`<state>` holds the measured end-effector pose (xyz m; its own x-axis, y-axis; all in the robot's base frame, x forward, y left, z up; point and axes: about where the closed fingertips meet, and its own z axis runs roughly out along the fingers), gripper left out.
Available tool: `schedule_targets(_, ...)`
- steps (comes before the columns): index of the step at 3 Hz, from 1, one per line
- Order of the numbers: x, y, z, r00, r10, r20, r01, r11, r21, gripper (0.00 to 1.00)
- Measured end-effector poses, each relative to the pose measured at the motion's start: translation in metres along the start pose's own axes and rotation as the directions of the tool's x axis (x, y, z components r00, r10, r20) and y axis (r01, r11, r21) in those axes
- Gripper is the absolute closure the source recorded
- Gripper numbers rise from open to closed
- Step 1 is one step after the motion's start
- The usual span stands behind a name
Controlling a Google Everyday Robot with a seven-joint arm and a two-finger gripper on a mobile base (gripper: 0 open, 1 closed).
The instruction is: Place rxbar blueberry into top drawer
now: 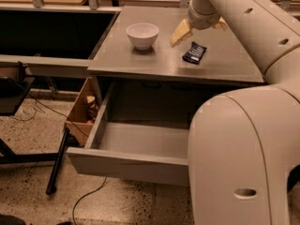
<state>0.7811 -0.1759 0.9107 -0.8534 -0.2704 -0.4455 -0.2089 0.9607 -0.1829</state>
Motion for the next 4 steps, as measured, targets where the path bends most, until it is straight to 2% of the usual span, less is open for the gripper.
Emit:
schedule_targets(2, 0.002, 0.005, 0.005, 1.000, -0.012, -0.020, 0.011, 0.9999, -0.005, 0.00)
schedule_targets(4, 0.020, 0.006, 0.048, 0.988, 0.079, -0.134, -0.078, 0.9968, 0.016, 0.00)
